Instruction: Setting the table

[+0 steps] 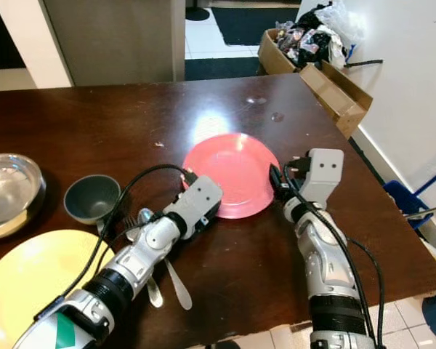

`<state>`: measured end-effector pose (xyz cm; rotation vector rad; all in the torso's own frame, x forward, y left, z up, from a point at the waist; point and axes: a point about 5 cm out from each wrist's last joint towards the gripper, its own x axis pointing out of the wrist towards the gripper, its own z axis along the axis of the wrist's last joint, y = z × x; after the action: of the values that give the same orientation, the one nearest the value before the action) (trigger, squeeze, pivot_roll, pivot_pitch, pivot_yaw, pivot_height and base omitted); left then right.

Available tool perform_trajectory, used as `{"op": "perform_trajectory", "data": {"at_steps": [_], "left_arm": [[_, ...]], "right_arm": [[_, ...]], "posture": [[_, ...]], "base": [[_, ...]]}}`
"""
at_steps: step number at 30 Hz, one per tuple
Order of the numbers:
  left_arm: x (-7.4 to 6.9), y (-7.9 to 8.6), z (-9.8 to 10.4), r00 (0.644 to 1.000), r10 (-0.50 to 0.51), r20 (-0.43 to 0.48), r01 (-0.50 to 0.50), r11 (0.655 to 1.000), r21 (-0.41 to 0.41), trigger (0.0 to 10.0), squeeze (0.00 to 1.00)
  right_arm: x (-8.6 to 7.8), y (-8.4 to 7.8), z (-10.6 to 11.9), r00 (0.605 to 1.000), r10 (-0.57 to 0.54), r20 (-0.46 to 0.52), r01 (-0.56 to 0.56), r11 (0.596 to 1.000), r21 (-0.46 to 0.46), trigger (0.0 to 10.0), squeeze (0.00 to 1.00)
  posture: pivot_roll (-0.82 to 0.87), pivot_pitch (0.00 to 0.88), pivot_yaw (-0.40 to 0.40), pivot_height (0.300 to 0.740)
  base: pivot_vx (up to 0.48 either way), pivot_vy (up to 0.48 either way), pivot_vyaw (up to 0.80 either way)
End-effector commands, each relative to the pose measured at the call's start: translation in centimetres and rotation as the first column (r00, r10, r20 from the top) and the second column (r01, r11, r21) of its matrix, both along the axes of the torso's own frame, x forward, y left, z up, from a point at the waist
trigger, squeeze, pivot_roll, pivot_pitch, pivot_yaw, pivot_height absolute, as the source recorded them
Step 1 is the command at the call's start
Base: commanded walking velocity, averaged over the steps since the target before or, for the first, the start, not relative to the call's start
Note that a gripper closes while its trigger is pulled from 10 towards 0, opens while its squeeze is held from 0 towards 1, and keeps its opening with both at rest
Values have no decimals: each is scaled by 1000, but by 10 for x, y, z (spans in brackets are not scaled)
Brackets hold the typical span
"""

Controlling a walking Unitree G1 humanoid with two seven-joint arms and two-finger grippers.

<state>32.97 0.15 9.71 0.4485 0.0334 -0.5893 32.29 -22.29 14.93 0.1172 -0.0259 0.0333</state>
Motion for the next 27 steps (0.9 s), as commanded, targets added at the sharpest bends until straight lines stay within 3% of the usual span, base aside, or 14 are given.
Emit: {"op": "perform_trajectory", "data": {"at_steps": [1,4,13,14,16,21,22,23,25,26,27], "left_arm": [[-4,-7,-8,999,-1,-40,2,1000,27,10000,0],[-3,-3,-16,998,8,-60,-2,994,110,10000,0],[2,15,-17,998,24,-66,-15,990,137,10000,0],[2,24,-19,998,30,-64,-20,989,148,10000,0],[2,26,-19,998,30,-63,-20,989,149,10000,0],[1,34,-21,998,34,-62,-24,987,158,10000,0],[1,34,-21,997,35,-63,-25,987,156,10000,0],[1,35,-21,997,38,-63,-28,988,152,10000,0],[2,36,-20,997,39,-64,-29,988,150,10000,0],[2,38,-20,997,37,-63,-28,988,149,10000,0],[2,38,-20,997,37,-63,-28,988,149,10000,0]], "right_arm": [[-2,-2,-4,1000,-11,-11,11,1000,-4,10000,0],[-2,-1,-5,1000,-9,-9,9,1000,1,10000,0],[-3,-2,-13,999,18,-42,-16,999,49,10000,0],[-5,-9,-16,998,20,-63,-14,995,94,10000,0],[-6,-11,-17,998,18,-67,-11,995,101,10000,0],[-11,-28,-27,993,-46,-112,53,996,68,10000,0],[-11,-28,-30,992,-42,-121,52,995,84,10000,0],[-12,-22,-41,989,15,-144,8,987,162,10000,0],[-13,-19,-44,989,42,-145,-13,981,193,10000,0],[-12,-6,-49,981,144,-134,-102,955,279,10000,0],[-12,-6,-49,981,144,-134,-102,955,279,10000,0]], "posture": [[-160,64,29,740],[-160,64,29,740],[-133,71,25,740],[-128,73,23,740],[-128,73,23,740],[-123,76,21,740],[-123,76,21,740],[-115,78,22,740],[-115,78,22,740],[-112,78,22,740],[-112,78,22,740]], "base": [[0,0,0],[0,0,0],[0,0,0],[0,0,0],[0,0,0],[0,0,0],[0,0,0],[0,0,0],[0,0,0],[0,0,0],[0,0,0]]}}
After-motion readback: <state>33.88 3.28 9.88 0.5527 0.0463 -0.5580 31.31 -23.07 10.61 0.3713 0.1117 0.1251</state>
